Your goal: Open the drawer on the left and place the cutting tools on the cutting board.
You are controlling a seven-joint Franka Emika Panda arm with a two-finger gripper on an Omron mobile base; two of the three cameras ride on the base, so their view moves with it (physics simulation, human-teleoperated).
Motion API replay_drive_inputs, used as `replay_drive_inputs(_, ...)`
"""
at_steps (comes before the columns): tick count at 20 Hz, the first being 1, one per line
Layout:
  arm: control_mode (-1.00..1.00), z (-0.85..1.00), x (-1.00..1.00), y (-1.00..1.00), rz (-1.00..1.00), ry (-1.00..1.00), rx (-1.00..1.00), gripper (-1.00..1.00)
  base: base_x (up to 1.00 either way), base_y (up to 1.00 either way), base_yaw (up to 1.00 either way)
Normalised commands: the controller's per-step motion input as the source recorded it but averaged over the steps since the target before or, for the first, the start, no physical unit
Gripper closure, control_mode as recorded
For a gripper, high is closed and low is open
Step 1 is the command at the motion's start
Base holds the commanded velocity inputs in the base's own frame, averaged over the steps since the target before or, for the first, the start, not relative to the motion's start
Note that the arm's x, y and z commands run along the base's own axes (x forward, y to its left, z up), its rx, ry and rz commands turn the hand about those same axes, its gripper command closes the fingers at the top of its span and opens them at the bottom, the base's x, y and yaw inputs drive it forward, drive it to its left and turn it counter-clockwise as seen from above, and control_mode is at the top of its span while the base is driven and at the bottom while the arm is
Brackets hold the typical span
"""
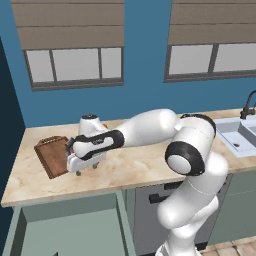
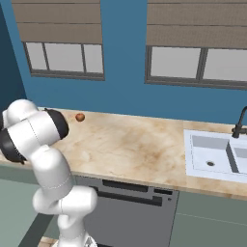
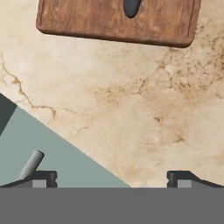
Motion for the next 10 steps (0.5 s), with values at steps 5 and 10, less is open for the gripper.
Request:
replay_drive_inputs(5, -1.0, 0.02, -0.24, 0.03, 0.12, 0.03, 0.01, -1.0, 0.0, 0.0, 0.0)
replay_drive_inputs(10, -1.0, 0.0, -0.3, 0.17, 0.04, 0.0, 0.0, -1.0, 0.0, 0.0, 0.0)
